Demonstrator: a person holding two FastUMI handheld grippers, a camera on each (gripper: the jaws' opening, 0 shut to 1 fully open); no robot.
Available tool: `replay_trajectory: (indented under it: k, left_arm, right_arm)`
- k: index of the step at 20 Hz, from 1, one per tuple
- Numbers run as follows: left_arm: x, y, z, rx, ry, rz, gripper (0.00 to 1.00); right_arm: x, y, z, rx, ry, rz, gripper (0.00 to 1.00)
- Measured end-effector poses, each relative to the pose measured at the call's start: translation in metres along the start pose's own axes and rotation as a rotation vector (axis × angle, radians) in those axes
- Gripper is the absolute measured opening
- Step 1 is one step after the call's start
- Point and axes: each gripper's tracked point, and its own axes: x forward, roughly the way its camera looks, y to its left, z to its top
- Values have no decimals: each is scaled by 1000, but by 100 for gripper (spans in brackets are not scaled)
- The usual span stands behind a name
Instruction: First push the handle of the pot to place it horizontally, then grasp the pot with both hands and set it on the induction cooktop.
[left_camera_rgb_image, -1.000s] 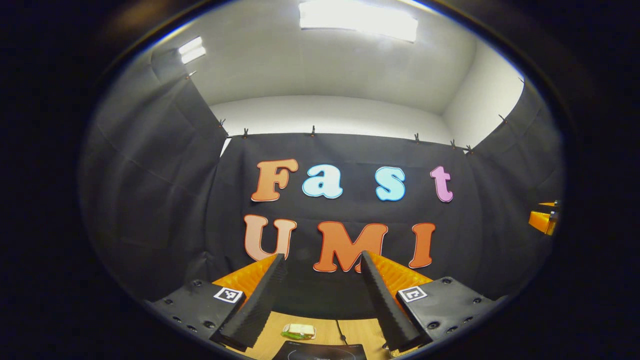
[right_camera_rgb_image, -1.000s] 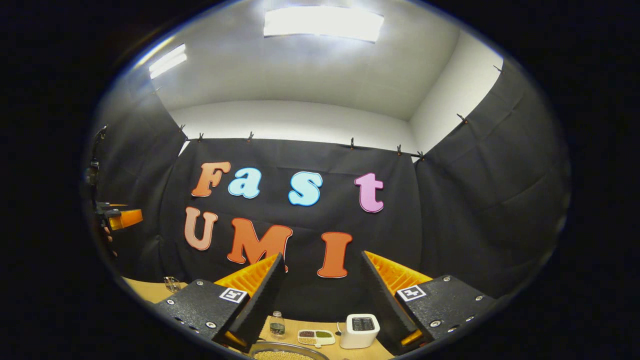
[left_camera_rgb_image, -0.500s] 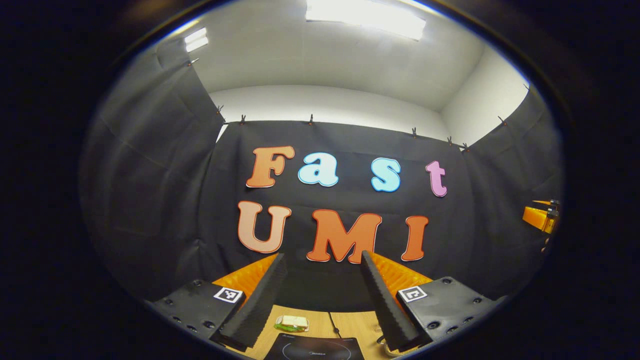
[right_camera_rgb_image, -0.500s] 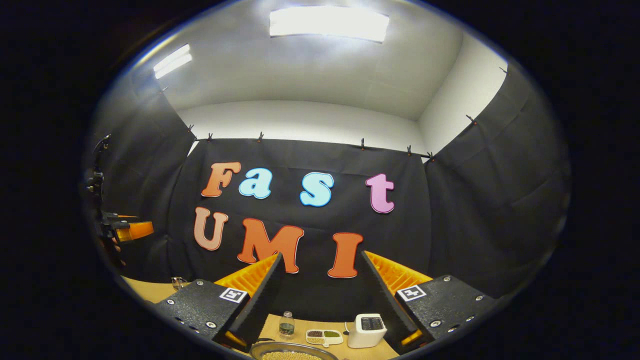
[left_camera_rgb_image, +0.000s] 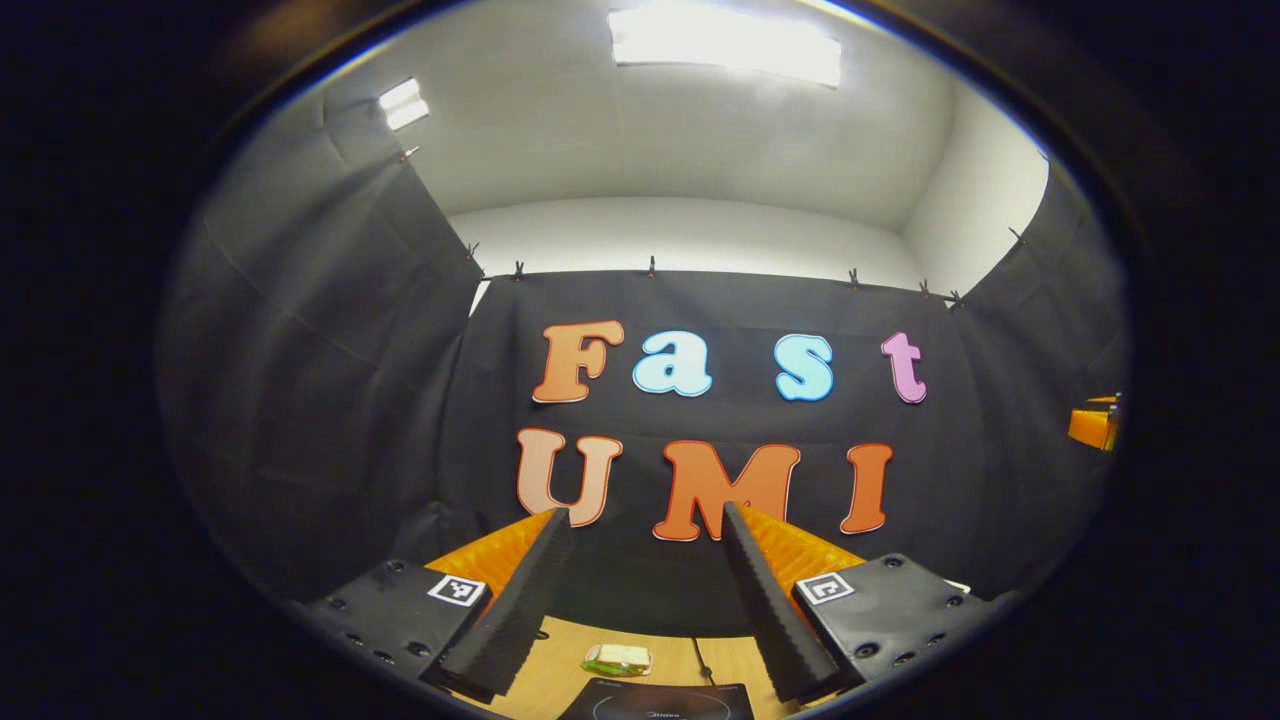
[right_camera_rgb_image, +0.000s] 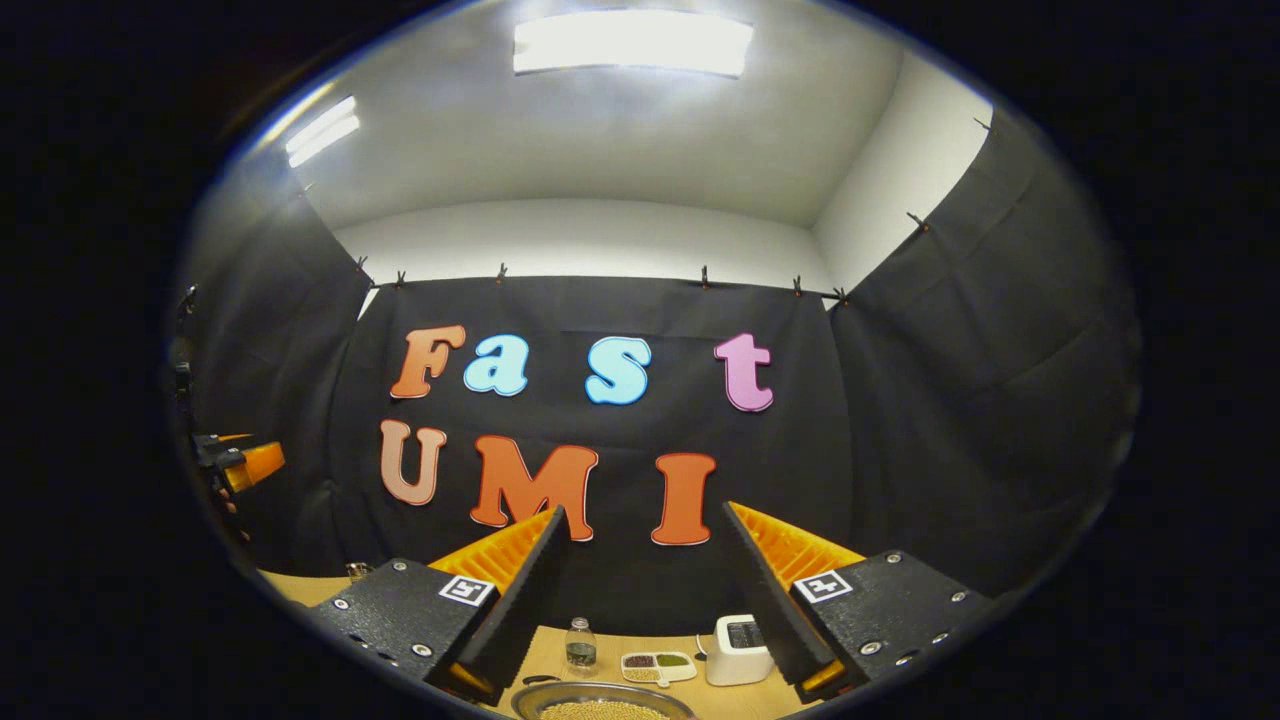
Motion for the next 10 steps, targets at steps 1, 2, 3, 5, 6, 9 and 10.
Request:
replay_trajectory:
  k: [1, 2, 3, 5, 6, 9, 10]
  left_arm:
    - [1, 0, 2, -3, -6, -1, 97]
    - [2, 1, 0, -3, -9, 1, 97]
    - [5, 0, -2, -5, -6, 0, 97]
    - [8, -9, -10, 2, 16, -13, 97]
    - [7, -10, -17, 16, 37, -10, 98]
    - [4, -16, -31, 47, 90, -6, 97]
    - [3, -17, -32, 63, 94, -7, 98]
  right_arm:
    - [-1, -1, -5, 2, 14, 5, 93]
    - [-2, 0, -9, 3, 29, 17, 94]
    - [-3, -2, -12, 13, 44, 21, 93]
    - [-4, -6, -21, 37, 71, 17, 93]
    - [-6, -9, -27, 44, 84, 15, 93]
    - [-17, -1, -64, 76, 191, 76, 93]
    - [-21, -5, -80, 99, 250, 85, 93]
